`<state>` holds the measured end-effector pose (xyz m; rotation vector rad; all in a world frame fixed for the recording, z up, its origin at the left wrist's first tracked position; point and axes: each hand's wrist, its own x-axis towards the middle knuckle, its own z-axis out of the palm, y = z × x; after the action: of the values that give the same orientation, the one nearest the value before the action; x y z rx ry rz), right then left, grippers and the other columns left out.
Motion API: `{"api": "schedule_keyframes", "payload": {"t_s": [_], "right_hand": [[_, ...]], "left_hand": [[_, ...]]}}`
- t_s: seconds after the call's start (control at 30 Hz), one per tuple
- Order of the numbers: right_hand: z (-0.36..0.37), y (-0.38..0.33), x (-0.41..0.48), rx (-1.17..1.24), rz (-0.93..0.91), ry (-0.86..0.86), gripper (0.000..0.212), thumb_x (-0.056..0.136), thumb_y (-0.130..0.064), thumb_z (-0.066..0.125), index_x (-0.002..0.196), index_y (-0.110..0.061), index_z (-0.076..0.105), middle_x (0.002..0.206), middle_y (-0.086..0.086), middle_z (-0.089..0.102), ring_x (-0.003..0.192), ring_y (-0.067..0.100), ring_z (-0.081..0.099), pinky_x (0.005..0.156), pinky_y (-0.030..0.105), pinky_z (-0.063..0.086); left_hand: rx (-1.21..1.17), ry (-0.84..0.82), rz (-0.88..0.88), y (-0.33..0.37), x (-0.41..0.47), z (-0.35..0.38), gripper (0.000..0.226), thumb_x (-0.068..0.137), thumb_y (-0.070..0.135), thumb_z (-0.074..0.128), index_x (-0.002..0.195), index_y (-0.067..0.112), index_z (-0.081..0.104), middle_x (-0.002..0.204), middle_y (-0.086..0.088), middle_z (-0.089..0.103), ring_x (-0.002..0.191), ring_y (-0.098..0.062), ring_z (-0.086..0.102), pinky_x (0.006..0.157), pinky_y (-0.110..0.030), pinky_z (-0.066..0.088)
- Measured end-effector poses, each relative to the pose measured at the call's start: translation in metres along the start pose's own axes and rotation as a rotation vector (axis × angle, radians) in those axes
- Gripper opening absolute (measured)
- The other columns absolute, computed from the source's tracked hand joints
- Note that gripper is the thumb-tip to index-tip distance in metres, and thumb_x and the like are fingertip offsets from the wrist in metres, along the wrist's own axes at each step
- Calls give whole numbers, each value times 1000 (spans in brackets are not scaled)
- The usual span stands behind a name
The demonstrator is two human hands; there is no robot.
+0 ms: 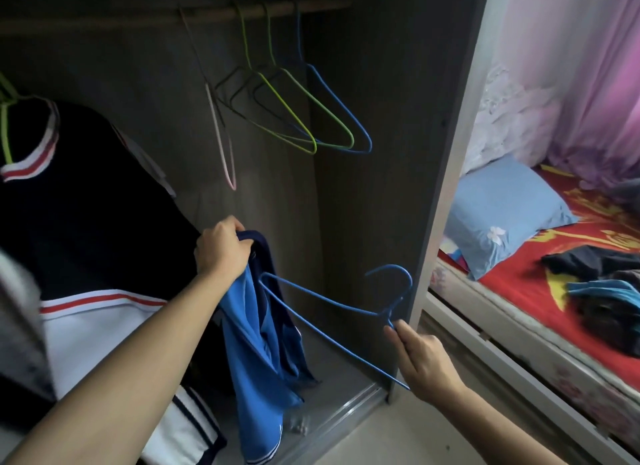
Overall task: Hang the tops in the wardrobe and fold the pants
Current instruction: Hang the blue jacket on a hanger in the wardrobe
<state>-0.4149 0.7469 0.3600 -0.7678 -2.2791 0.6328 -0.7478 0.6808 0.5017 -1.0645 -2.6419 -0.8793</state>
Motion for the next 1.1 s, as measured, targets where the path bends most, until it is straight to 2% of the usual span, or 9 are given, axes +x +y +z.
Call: {"api": "schedule_keyframes", "payload": {"t_s": [0.1, 0.2, 0.27, 0.47, 0.53, 0.73, 0.87, 0.97, 1.1], "right_hand": [[10, -14, 7, -6, -4, -34, 36, 103, -48, 37, 77, -23, 40, 51, -9, 36, 51, 19, 44, 49, 26, 28], [21, -35, 24, 57, 26, -33, 43, 102, -53, 32, 82, -18, 46, 59, -2, 54, 56, 24, 52, 55, 43, 42], [22, -48, 35, 124, 76, -27, 43, 102, -54, 31, 85, -19, 49, 70, -1, 64, 62, 22, 59, 61, 44, 46], [7, -75, 49, 296, 118, -87, 25, 100, -48, 48, 120, -35, 54, 53, -13, 52, 53, 7, 46, 58, 21, 37], [5, -79, 55, 307, 141, -90, 22, 101, -44, 49, 117, -35, 60, 58, -15, 61, 57, 5, 54, 63, 17, 44], [1, -72, 67, 196, 226, 74, 29, 102, -37, 48, 111, -22, 71, 65, 4, 67, 58, 18, 60, 65, 39, 50], [3, -79, 78, 239, 268, -26, 20, 101, -35, 51, 97, -23, 67, 78, -9, 68, 72, 2, 61, 65, 18, 44], [15, -79, 81, 309, 332, -123, 19, 103, -32, 46, 97, -16, 53, 82, -6, 62, 73, 9, 54, 69, 25, 38], [2, -72, 95, 532, 472, 185, 17, 103, -32, 47, 92, -21, 54, 80, -5, 60, 71, 10, 52, 70, 32, 41]], "left_hand": [[-34, -10, 54, 9, -8, 1, 10, 80, 20, 70, 77, 23, 60, 77, -3, 66, 77, -30, 59, 64, -31, 43], [-95, -54, 91, 29, -21, 4, 8, 77, 19, 71, 76, 22, 63, 71, 4, 62, 69, -21, 53, 62, -27, 38], [-144, -77, 79, 38, -28, 4, 8, 77, 17, 70, 75, 21, 64, 66, 8, 58, 63, -14, 51, 59, -26, 38], [-118, -66, 76, 33, -21, -8, 4, 76, 20, 72, 76, 22, 68, 67, 7, 60, 66, -15, 52, 61, -25, 39], [-62, -74, 111, 33, -24, -9, 2, 78, 21, 71, 79, 22, 70, 71, 4, 62, 69, -17, 52, 62, -25, 40], [-107, -104, 23, 36, -32, -4, 6, 77, 20, 73, 74, 24, 71, 69, 6, 62, 74, -21, 60, 62, -25, 43], [-278, -191, 75, 62, -42, 7, 14, 71, 20, 77, 63, 26, 67, 66, 10, 66, 71, -15, 65, 60, -26, 49], [-443, -267, 24, 81, -43, 7, 10, 67, 15, 78, 65, 22, 70, 67, 6, 69, 72, -17, 67, 65, -32, 54], [-523, -508, 4, 88, -46, -2, 20, 67, 4, 70, 79, 19, 71, 74, -4, 71, 69, -20, 65, 65, -33, 54]]}}
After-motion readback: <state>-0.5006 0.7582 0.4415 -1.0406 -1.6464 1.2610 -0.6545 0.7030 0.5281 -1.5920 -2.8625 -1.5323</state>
